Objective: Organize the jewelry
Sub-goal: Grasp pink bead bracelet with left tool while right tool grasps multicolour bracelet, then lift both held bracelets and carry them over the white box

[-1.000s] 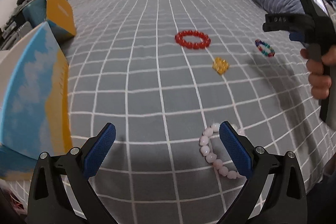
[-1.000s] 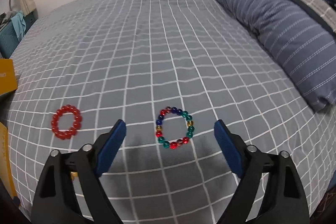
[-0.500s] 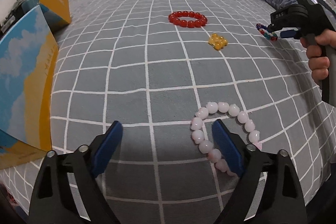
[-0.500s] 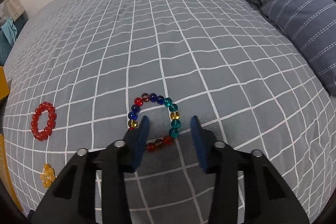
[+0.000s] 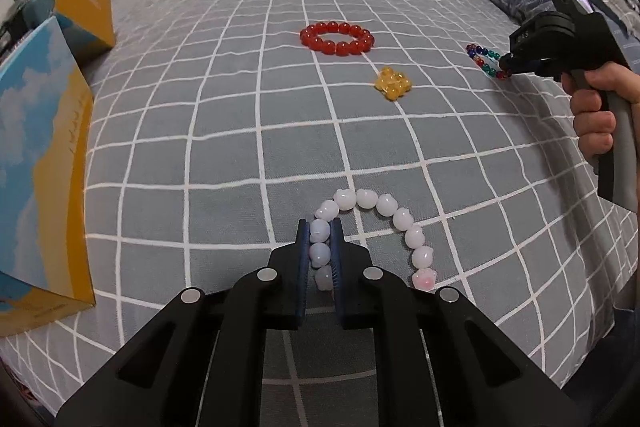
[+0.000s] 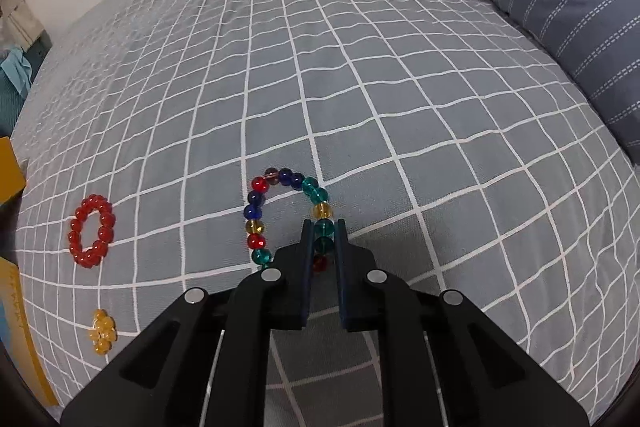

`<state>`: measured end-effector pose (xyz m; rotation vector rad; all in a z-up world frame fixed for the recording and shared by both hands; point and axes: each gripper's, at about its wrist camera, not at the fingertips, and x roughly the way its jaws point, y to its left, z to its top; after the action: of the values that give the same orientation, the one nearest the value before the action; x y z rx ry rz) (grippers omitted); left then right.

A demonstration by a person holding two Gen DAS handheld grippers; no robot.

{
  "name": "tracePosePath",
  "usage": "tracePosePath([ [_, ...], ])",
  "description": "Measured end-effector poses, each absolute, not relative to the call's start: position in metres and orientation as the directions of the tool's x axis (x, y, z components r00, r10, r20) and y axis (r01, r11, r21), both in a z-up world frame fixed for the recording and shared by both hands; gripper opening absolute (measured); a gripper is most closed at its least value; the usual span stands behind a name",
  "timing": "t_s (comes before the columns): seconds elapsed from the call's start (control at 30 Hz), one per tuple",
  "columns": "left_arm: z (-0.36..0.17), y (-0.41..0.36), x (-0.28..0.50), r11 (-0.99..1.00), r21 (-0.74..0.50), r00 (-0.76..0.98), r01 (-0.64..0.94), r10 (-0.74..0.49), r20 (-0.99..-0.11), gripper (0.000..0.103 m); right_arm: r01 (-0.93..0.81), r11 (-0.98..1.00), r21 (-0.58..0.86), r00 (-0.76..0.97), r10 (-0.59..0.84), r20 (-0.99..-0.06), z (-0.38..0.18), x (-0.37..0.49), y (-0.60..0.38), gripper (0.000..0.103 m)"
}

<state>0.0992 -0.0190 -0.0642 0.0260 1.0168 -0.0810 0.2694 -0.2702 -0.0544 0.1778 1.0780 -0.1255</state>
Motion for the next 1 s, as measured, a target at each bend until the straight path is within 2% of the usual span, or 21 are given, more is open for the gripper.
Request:
tracePosePath([
  [0.7, -0.029, -0.006, 0.110, 0.994, -0.015, 0.560, 0.105, -0.072, -0.825, 0.009, 0.176, 0.976, 0.125, 0.558, 0.006, -0.830, -0.015, 0.225, -0.264, 0.009],
  [1.0, -0.013, -0.009, 0.121, 0.993, 0.018, 0.584, 0.120, -0.056, -0.810, 0.009, 0.167, 0.982, 0.085, 0.570, -0.026, -0.821, -0.001, 0.214, -0.255, 0.009],
])
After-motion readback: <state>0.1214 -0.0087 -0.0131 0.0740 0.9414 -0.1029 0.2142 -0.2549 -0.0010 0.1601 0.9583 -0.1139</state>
